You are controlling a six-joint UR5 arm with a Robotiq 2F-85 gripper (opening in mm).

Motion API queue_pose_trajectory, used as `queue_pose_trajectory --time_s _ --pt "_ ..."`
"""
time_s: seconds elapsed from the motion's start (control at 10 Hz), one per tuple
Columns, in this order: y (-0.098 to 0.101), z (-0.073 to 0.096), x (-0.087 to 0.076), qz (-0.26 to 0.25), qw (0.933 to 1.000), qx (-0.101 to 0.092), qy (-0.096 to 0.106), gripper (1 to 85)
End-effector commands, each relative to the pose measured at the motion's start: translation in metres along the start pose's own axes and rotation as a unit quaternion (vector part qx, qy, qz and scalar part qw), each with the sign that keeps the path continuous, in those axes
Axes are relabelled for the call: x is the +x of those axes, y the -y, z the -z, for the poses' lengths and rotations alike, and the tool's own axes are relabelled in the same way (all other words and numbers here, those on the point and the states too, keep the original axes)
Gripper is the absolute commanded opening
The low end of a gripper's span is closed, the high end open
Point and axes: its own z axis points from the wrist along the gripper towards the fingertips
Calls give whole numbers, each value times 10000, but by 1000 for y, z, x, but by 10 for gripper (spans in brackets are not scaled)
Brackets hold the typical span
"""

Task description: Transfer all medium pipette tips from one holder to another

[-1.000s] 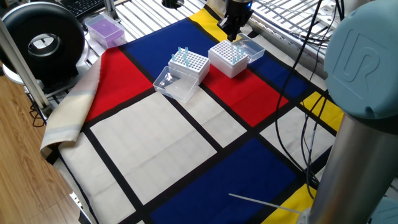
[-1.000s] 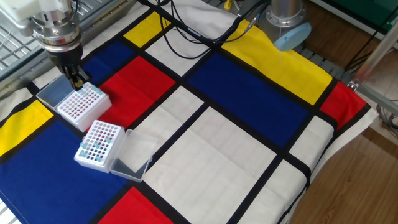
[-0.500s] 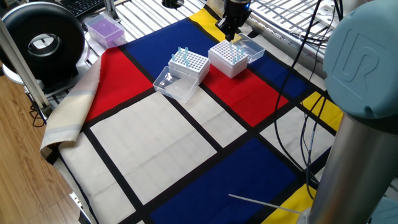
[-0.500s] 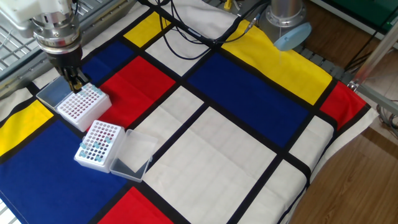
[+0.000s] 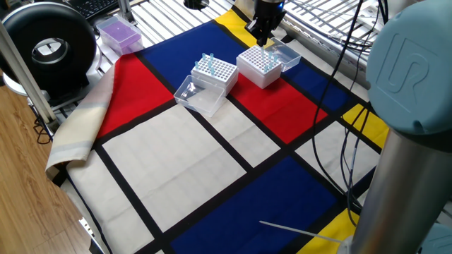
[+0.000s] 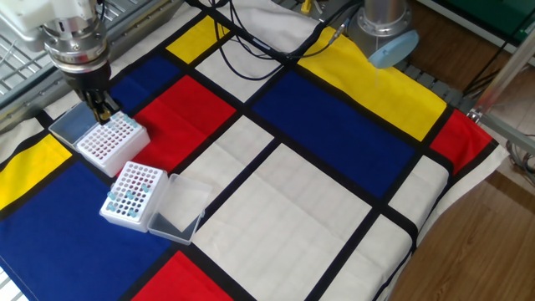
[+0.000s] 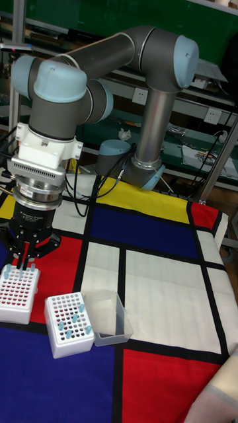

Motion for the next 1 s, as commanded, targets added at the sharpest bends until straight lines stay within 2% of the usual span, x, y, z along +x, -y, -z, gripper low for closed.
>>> queue_pose_trajectory --time_s 0.0,0.4,0.5,0.6,0.7,0.9 --pt "-2 -5 -2 -21 9999 -106 105 17" --pt "-2 -11 -3 42 9997 -153 165 17" --pt "-6 -12 -1 67 9996 -242 116 20" --pt "-9 -12 4 180 9993 -315 25 137" --pt "-3 -12 8 295 9993 -216 -41 187" --pt "-2 -13 12 416 9988 -232 -86 240"
